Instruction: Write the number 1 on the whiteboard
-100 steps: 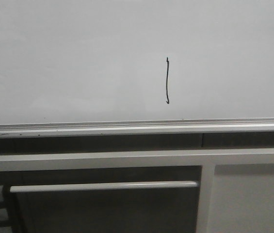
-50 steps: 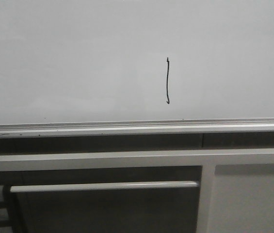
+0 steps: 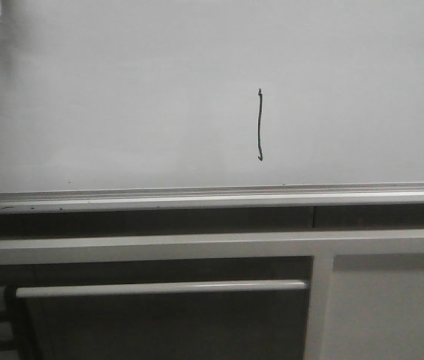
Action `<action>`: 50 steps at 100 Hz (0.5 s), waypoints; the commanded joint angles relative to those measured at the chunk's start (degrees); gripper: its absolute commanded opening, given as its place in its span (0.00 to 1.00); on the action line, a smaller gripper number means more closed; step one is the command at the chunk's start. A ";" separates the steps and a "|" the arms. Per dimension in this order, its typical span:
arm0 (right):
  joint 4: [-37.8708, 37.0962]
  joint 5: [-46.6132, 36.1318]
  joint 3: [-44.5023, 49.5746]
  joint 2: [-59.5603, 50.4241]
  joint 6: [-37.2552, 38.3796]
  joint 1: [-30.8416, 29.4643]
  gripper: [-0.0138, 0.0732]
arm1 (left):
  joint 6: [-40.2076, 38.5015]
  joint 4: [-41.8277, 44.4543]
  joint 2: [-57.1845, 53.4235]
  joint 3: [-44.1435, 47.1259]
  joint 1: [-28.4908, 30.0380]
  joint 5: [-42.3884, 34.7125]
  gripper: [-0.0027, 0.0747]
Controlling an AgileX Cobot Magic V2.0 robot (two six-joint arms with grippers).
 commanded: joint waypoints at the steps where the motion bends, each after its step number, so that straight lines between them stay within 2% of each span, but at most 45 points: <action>1: 2.36 -3.30 -1.90 -0.37 -0.17 -0.34 0.57 | -0.69 1.01 2.76 -1.63 -3.60 -8.69 0.01; 17: 2.36 -2.82 -1.90 -0.37 -0.17 -0.34 0.57 | -0.58 -1.28 10.30 -1.63 -7.55 -16.86 0.01; 50: 2.08 -2.60 -1.90 -0.37 -0.17 -0.34 0.57 | -3.80 -1.16 15.86 -2.11 -8.32 -22.73 0.01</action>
